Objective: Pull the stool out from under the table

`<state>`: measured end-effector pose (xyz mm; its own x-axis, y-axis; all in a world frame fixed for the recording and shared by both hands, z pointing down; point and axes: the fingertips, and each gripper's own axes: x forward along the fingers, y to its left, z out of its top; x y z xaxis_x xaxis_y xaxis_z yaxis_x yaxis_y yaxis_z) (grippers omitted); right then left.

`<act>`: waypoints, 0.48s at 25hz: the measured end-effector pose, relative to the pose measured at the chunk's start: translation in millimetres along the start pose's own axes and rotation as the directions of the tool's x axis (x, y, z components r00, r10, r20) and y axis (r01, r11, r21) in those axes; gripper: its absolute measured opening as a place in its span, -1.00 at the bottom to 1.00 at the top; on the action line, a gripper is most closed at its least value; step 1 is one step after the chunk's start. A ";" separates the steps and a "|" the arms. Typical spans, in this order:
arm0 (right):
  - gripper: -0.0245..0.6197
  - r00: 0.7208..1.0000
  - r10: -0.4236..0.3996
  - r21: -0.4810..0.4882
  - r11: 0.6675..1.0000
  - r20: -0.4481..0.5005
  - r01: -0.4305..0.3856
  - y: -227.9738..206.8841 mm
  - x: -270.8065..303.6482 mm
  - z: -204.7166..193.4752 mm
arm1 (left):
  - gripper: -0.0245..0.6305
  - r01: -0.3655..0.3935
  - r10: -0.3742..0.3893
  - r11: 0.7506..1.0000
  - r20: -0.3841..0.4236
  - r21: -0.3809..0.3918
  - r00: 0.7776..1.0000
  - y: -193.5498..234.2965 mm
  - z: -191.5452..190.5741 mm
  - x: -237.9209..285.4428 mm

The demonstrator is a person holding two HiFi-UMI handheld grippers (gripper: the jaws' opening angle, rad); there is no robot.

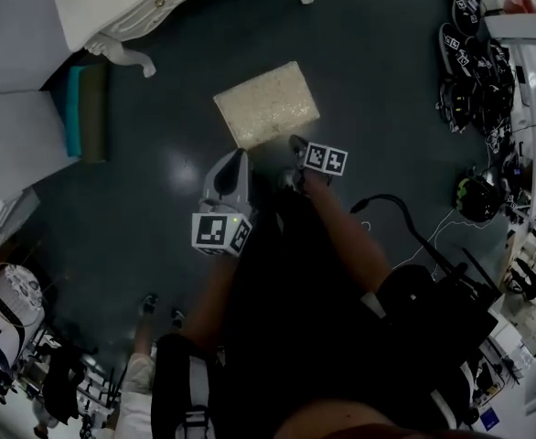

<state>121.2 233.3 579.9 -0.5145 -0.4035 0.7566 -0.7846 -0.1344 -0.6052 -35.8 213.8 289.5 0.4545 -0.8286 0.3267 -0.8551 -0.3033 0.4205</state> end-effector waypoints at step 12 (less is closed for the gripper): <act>-0.93 0.995 0.017 -0.284 0.959 0.093 0.010 96.8 -76.2 72.9 | -0.91 0.002 -0.002 1.000 0.022 0.019 1.000 -8.0 47.0 -10.0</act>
<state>109.6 185.1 445.6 -0.4930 -0.4885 0.7199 -0.8559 0.1237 -0.5022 -45.3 202.4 243.1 0.4506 -0.8383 0.3071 -0.8590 -0.3134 0.4048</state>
